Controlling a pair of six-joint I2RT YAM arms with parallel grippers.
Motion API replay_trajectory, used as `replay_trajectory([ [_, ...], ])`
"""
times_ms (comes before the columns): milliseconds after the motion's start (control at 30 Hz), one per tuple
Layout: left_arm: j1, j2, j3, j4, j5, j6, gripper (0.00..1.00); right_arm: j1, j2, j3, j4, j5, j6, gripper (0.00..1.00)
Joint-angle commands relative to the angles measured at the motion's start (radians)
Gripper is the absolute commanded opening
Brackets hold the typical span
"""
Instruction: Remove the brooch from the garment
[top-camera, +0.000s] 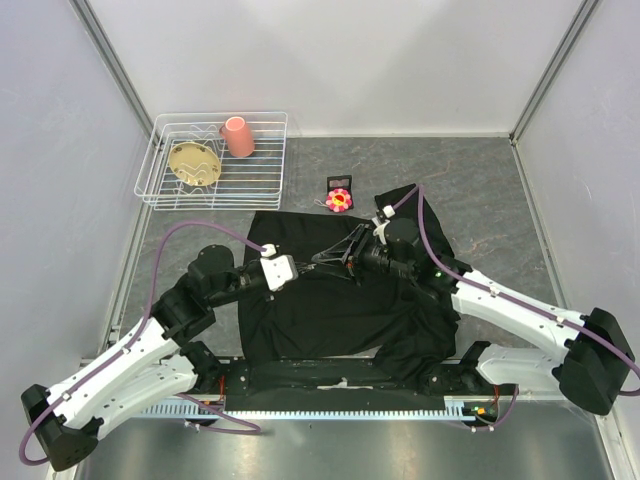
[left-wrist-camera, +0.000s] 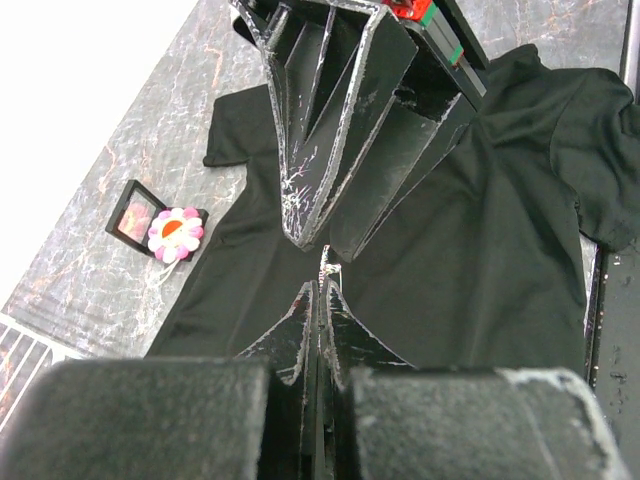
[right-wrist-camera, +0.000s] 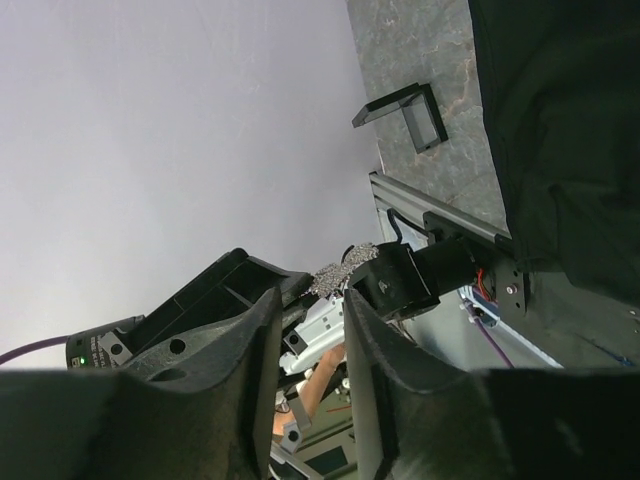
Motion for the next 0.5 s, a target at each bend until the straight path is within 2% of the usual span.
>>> replay_trajectory([
  [0, -0.001, -0.005, 0.012, 0.006, 0.011, 0.039, 0.02, 0.006, 0.007, 0.043, 0.028, -0.007, 0.011, 0.36],
  [133, -0.001, -0.005, 0.011, 0.005, 0.013, 0.041, 0.02, 0.006, 0.013, 0.038, 0.031, -0.008, 0.014, 0.33],
  [467, -0.001, -0.008, 0.015, 0.005, 0.013, 0.042, 0.02, 0.009, 0.039, 0.037, 0.049, -0.011, 0.015, 0.38],
])
